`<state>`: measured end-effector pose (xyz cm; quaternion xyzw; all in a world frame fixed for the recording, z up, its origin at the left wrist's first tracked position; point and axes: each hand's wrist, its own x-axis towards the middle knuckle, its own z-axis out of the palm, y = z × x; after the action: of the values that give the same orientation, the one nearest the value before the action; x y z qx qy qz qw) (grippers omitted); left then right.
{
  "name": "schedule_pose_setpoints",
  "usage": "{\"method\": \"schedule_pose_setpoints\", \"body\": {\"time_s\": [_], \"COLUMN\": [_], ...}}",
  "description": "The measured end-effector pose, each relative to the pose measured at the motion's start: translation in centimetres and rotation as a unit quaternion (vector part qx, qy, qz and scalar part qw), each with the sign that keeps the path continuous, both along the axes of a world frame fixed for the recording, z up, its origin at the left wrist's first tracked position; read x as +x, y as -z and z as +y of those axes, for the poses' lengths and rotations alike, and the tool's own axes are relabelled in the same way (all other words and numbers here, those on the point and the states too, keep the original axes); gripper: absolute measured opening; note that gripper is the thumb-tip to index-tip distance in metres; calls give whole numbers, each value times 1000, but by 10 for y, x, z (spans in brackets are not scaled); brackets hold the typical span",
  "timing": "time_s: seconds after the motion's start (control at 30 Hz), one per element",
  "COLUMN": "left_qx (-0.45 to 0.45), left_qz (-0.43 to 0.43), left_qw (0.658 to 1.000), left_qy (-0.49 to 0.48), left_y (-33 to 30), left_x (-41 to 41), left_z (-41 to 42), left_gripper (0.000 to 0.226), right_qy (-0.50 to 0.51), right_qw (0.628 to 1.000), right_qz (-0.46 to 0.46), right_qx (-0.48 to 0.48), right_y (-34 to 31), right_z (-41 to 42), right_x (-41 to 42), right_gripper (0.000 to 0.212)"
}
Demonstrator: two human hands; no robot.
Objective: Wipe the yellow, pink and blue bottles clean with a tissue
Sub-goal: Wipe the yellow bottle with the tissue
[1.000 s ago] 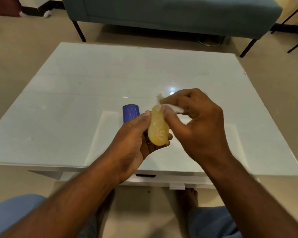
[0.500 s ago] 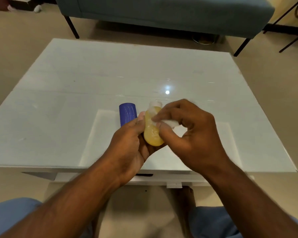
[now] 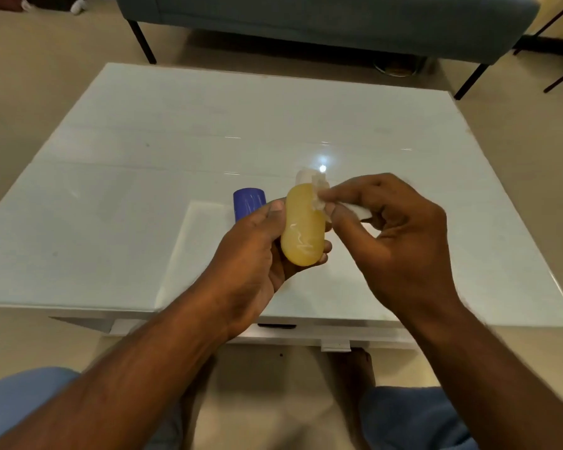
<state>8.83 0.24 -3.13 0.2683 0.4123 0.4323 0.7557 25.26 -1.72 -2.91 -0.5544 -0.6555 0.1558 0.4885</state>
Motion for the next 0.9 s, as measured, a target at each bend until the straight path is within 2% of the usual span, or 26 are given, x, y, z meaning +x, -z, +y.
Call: {"method": "schedule_pose_setpoints", "body": {"time_s": [0.07, 0.17, 0.33, 0.5, 0.7, 0.77, 0.83, 0.9], "left_qx": [-4, 3, -4, 18, 19, 23, 19, 14], "left_qz": [-4, 12, -5, 20, 28, 24, 24, 19], "left_qw": [1000, 1000, 1000, 1000, 999, 999, 999, 1000], "left_qy": [-12, -12, 7, 4, 33, 28, 16, 16], "left_y": [0, -2, 1, -2, -1, -3, -4, -3], "left_x": [-2, -6, -5, -14, -10, -12, -15, -15], "left_z": [0, 1, -3, 1, -3, -2, 1, 2], "left_gripper": [30, 38, 34, 40, 37, 36, 35, 36], "right_qy": [-19, -57, 11, -64, 18, -24, -70, -65], "right_qw": [1000, 998, 1000, 997, 999, 999, 996, 996], "right_qz": [13, -19, 5, -25, -4, -4, -41, -47], "right_qx": [-10, -3, 11, 16, 27, 22, 33, 44], "right_y": [0, 1, 1, 2, -1, -1, 0, 1], "right_z": [-5, -13, 7, -9, 7, -1, -8, -5], "right_x": [-5, -17, -8, -26, -12, -18, -27, -25], "right_gripper": [10, 11, 13, 11, 13, 14, 13, 13]}}
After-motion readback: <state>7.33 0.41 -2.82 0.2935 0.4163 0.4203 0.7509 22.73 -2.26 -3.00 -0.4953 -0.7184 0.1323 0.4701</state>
